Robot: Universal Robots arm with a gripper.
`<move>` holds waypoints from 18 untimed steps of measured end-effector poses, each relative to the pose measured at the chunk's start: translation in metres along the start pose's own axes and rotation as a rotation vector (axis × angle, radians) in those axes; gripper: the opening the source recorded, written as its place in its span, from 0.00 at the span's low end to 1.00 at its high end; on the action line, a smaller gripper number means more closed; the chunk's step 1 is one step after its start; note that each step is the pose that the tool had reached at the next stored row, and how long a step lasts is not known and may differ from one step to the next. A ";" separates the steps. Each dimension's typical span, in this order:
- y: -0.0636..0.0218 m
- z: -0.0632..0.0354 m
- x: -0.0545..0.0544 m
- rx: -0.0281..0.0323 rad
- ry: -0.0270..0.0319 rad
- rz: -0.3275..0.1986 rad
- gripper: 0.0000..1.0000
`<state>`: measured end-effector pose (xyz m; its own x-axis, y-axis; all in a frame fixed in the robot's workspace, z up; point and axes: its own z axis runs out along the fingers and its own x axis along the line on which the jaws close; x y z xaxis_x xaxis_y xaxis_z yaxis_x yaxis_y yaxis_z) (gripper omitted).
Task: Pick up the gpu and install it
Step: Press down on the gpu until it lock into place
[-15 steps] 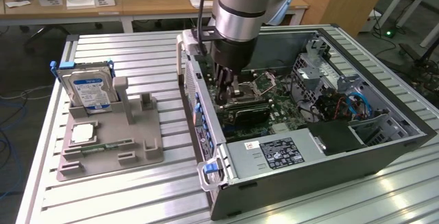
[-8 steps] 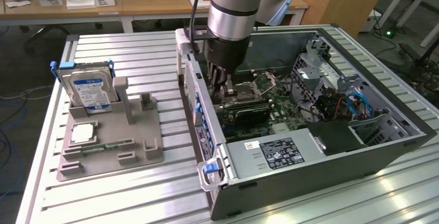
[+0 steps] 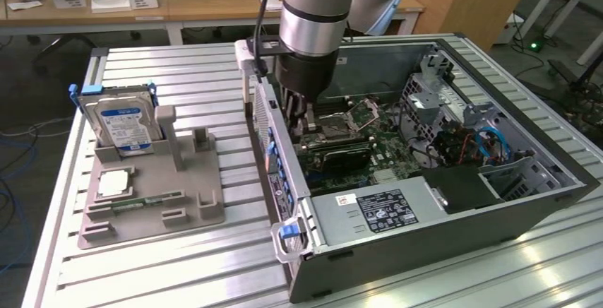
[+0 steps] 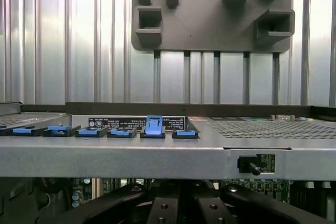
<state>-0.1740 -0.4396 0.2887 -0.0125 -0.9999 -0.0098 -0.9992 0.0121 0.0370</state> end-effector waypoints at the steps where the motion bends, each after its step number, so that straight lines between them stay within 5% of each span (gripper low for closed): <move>1: 0.0000 0.0002 0.000 0.0000 0.0000 0.000 0.11; 18: -0.0053 0.0037 0.002 0.0000 0.0019 0.000 0.11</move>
<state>-0.1688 -0.4421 0.2848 -0.0123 -0.9999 -0.0079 -0.9992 0.0120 0.0371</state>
